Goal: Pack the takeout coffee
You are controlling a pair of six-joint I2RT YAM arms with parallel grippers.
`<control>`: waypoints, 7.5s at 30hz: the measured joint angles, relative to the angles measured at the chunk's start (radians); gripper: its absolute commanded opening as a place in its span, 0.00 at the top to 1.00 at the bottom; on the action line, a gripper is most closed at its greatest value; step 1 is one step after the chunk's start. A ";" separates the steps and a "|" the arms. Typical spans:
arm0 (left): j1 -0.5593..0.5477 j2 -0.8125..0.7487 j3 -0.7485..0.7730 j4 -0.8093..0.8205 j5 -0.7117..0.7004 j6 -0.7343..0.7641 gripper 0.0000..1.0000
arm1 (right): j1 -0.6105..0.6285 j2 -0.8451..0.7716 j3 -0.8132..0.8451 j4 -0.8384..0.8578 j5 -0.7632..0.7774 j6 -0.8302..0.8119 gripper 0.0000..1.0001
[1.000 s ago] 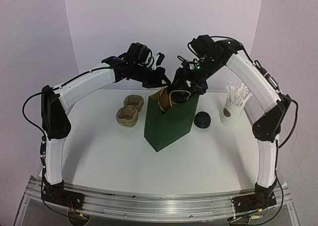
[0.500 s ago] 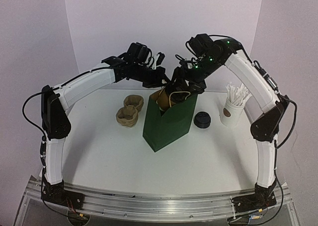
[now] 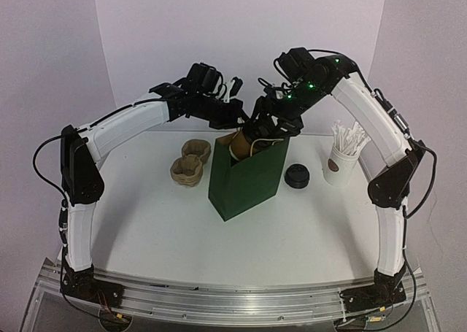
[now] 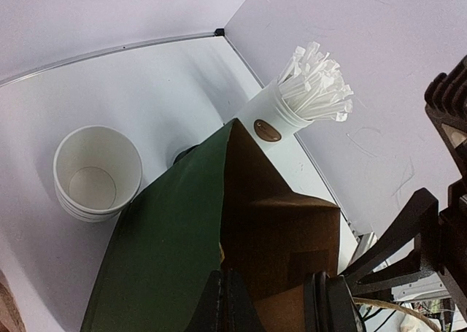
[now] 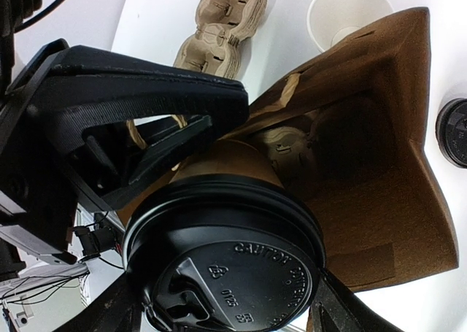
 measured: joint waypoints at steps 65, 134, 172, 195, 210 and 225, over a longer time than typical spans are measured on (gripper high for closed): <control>0.058 -0.054 -0.129 0.088 0.063 -0.032 1.00 | 0.147 -0.036 -0.371 0.073 0.319 -0.117 0.24; 0.065 -0.174 -0.341 0.199 0.064 -0.091 1.00 | 0.252 0.124 -0.437 0.165 0.273 -0.201 0.24; 0.068 -0.183 -0.356 0.208 0.090 -0.083 1.00 | 0.286 0.175 -0.406 0.191 0.343 -0.204 0.22; 0.071 -0.183 -0.354 0.207 0.089 -0.073 1.00 | 0.286 0.171 -0.407 0.211 0.339 -0.216 0.14; 0.071 -0.183 -0.354 0.206 0.089 -0.072 1.00 | 0.286 0.173 -0.401 0.213 0.336 -0.216 0.08; 0.071 -0.183 -0.348 0.199 0.078 -0.056 1.00 | 0.286 0.180 -0.332 0.178 0.327 -0.216 0.02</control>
